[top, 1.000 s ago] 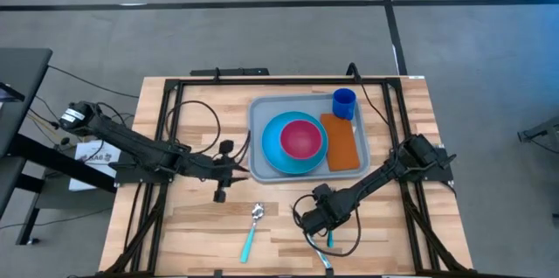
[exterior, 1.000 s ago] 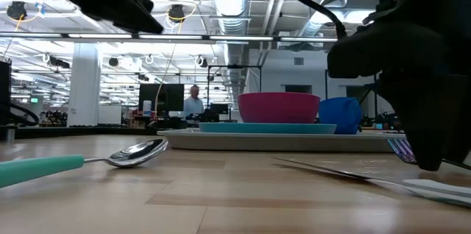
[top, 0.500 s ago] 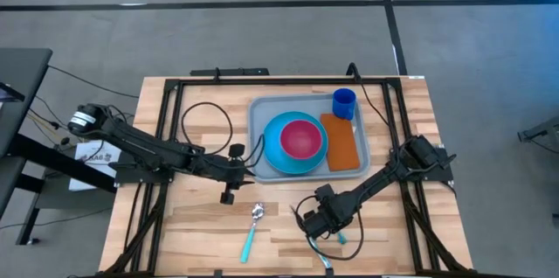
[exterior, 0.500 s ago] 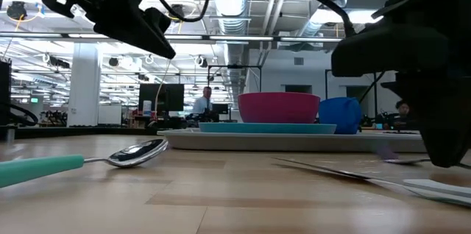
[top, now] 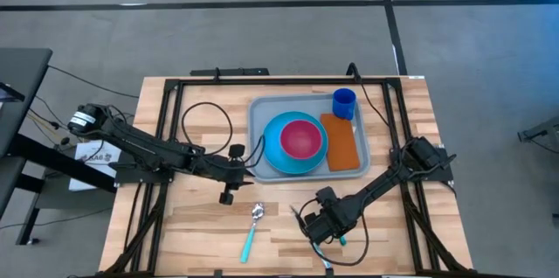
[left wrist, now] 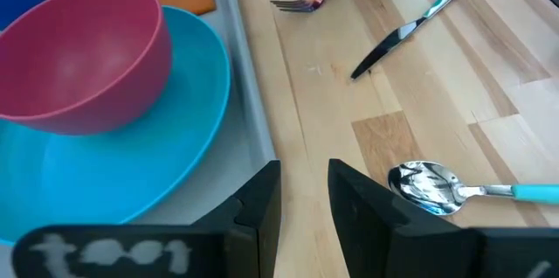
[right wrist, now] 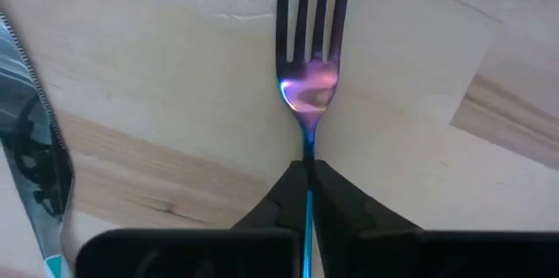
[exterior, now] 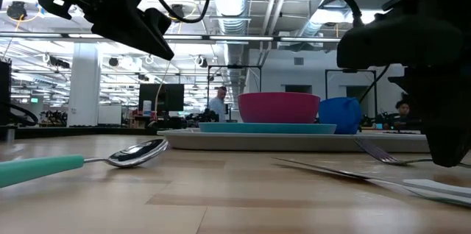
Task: Set up tray
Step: Put the blue fork on top of the brown napkin
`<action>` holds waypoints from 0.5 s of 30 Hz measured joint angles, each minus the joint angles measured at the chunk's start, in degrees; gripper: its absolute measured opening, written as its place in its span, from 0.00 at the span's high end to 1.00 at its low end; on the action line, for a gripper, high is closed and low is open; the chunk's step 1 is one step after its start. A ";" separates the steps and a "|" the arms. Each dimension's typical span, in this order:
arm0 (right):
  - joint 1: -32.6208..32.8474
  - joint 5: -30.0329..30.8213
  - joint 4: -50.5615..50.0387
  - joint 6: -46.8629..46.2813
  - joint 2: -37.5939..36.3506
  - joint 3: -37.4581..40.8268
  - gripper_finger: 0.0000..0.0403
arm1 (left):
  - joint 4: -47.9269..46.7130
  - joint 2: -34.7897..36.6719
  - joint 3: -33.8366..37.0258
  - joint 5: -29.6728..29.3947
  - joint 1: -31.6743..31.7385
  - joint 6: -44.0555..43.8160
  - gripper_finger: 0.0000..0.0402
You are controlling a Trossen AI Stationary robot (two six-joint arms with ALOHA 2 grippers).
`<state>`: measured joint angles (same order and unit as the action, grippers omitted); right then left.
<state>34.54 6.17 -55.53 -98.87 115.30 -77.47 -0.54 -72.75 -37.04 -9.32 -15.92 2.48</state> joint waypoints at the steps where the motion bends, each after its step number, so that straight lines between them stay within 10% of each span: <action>1: -0.02 0.01 -0.07 0.44 -0.10 -0.06 0.99 | -0.01 0.01 0.00 0.00 0.00 -0.03 0.78; 15: -0.59 7.52 -26.83 1.37 -0.21 -11.91 1.00 | 0.00 0.02 0.00 -0.02 -0.02 -0.96 0.78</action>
<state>33.95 13.70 -82.36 -97.49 115.09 -89.39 -0.54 -72.73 -37.04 -9.34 -15.94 1.53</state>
